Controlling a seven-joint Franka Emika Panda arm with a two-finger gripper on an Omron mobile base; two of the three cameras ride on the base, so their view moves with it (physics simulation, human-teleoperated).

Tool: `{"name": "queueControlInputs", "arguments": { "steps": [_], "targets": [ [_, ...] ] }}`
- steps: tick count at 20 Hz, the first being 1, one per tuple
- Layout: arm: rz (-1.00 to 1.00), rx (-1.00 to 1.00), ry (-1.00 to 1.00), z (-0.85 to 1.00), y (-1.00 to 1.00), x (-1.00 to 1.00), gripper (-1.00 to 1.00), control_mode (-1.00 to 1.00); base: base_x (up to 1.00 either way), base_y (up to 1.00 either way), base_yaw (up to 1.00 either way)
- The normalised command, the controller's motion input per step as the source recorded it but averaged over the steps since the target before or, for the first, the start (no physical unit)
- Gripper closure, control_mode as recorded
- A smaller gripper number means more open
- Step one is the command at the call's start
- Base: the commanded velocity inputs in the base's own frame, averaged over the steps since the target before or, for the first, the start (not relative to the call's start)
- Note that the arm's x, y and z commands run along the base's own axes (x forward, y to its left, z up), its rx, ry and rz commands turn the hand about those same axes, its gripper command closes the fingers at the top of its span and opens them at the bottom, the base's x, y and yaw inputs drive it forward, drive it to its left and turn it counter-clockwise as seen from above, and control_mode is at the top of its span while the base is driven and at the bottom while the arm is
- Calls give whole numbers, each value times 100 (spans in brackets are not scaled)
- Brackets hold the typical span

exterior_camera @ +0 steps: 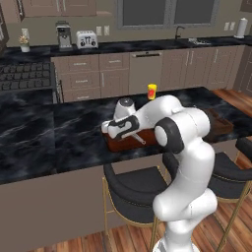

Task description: Gather the mushroom and carrot from the fridge and place them on a tray on the dining counter. Then gather the chicken drumsticks from the fridge and place them on the other tray.

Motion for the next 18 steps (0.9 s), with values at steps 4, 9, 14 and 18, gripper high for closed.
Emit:
{"name": "queueControlInputs", "arguments": {
  "steps": [4,9,14,18],
  "targets": [
    [0,0,0,-25,9,31,100,-100,0,0,0],
    [0,0,0,-28,10,30,100,-100,0,0,0],
    [0,0,0,-29,9,29,-100,-100,0,0,0],
    [0,0,0,-20,2,19,-100,-100,0,0,0]
  ]
}}
